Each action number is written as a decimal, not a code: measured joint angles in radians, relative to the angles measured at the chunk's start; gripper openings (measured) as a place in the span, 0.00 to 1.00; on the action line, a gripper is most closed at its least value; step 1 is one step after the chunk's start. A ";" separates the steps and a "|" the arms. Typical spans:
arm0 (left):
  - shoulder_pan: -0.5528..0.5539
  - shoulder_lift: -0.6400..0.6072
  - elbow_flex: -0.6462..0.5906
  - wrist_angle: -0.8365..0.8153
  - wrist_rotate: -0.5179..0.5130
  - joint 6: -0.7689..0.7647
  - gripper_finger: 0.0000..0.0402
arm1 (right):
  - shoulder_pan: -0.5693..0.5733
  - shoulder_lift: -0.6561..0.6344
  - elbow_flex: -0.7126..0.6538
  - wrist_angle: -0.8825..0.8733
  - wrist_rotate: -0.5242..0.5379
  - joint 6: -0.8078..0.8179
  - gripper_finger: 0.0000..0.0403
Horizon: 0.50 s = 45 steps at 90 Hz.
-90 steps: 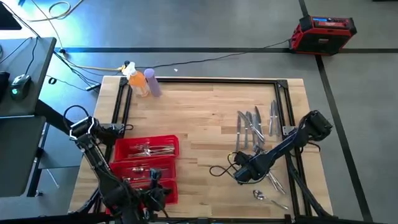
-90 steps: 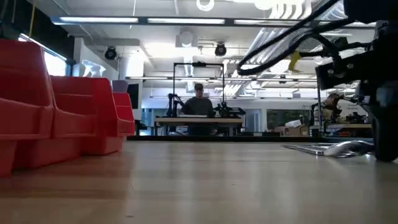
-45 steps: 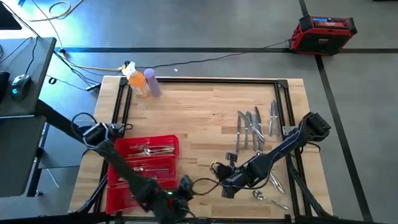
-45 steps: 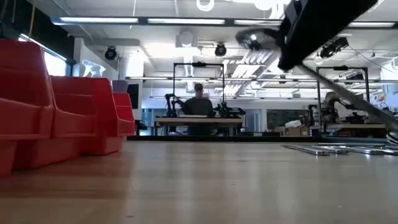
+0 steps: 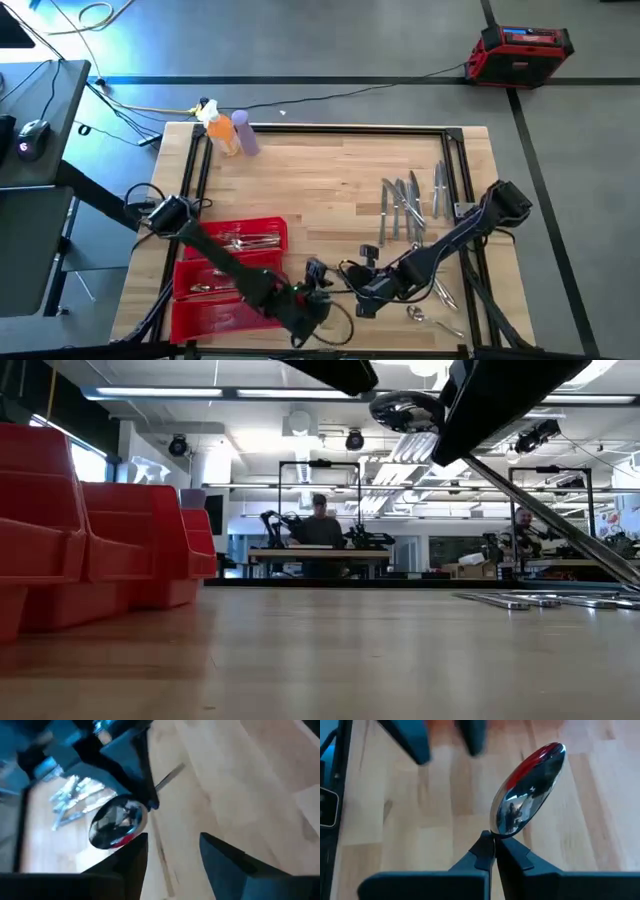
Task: Sort silverware
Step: Put the silver spoon in the middle red bin
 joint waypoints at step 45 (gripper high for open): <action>0.046 -0.028 0.000 -0.058 -0.083 -0.154 0.41 | 0.071 0.000 0.002 -0.011 0.106 -0.001 0.00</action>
